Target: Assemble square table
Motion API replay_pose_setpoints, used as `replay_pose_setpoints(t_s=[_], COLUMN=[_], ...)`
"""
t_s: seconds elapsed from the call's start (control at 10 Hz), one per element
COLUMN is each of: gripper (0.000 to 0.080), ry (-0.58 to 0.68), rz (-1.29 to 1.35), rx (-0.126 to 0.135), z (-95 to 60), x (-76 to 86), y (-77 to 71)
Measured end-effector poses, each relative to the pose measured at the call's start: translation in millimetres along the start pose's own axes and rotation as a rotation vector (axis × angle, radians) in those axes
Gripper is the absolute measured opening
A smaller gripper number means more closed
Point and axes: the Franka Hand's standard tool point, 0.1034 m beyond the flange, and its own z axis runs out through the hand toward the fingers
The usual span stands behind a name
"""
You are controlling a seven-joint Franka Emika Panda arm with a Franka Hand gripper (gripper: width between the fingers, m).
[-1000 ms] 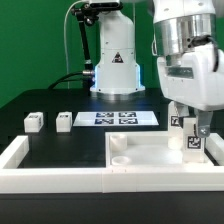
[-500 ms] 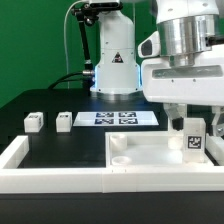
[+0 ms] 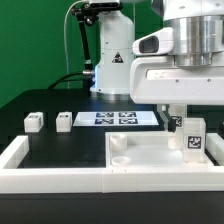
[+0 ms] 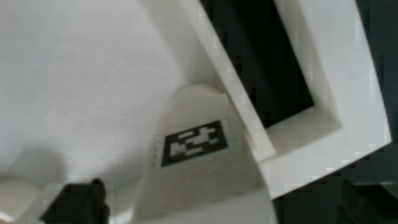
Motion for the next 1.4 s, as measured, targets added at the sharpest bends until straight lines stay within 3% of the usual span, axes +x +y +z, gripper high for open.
replay_pose_setpoints(t_s=[0.4, 0.5, 0.6, 0.7, 0.8, 1.1, 1.4], gripper=[0.0648, 0.0558, 0.0558, 0.0363, 0.0289, 0.0289, 0.0289], ry=[0.009, 0.009, 0.008, 0.008, 0.008, 0.008, 0.007], rz=[-0.183, -0.181, -0.181, -0.181, -0.181, -0.163, 0.19], rx=[-0.01, -0.01, -0.01, -0.01, -0.01, -0.009, -0.004], z=[-0.4, -0.4, -0.3, -0.3, -0.3, -0.3, -0.2], x=[2.2, 2.2, 2.2, 2.2, 2.2, 2.2, -1.3], y=[2.2, 2.2, 2.2, 2.3, 2.3, 2.3, -3.3])
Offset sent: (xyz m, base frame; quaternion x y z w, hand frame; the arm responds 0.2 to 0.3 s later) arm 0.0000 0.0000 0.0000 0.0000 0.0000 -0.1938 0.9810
